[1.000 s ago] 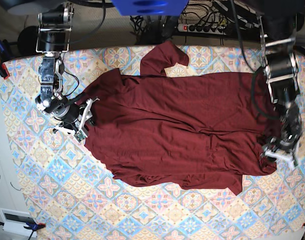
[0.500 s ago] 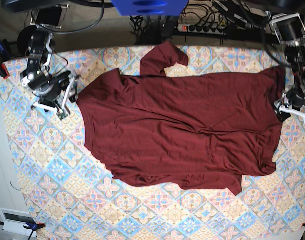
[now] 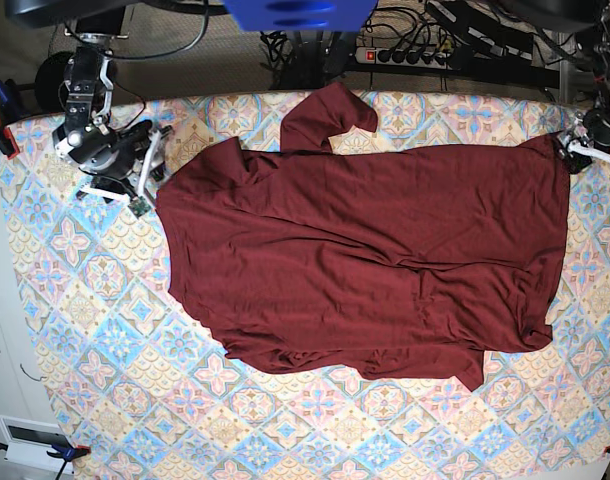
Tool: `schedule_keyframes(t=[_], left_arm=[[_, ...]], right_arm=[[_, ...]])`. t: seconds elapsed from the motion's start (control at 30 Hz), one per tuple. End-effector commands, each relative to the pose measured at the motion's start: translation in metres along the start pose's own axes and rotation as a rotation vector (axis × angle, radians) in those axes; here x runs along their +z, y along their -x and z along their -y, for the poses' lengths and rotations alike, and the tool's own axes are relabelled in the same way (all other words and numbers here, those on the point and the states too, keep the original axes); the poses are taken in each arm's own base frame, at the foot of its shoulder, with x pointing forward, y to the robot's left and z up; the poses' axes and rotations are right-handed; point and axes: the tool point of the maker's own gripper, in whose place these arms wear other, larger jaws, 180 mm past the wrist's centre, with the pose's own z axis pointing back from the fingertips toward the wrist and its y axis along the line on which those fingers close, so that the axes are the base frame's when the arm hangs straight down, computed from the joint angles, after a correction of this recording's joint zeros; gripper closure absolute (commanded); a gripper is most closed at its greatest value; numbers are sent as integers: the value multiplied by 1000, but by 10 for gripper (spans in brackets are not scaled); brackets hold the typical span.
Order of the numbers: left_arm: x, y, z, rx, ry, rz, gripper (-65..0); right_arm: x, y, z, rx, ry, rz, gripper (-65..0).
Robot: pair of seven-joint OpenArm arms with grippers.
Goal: Layout the t-shirt on the table in an organized manner, then fold the t-shirt properly
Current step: 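Grasp the shirt's collar-side corners with both grippers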
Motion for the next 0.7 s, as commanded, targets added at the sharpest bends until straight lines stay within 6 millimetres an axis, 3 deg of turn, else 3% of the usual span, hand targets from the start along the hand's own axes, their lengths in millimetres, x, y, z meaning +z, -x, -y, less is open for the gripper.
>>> schedule_keyframes(t=[0.0,0.23,0.53,0.6,0.67], left_arm=[[5,-14,-2,-31,-3,37,-425],[-8,17,-13,16,-18,-40,-423],[-29,52,28,-47,71,-151,-419],[-29,54,31,-49,83,-154,-414],[-29,54,37,-75,115,-154,-367]], right_arm=[[5,-5,8,11,19,19,-263],[4,-6,7,7,17,21,-263],[-4,7,4,-19,-6,-14,-264],[-4,2,-1,-39,-33,16,-265],[-4,-9,-7,-72,-74,69,-266]])
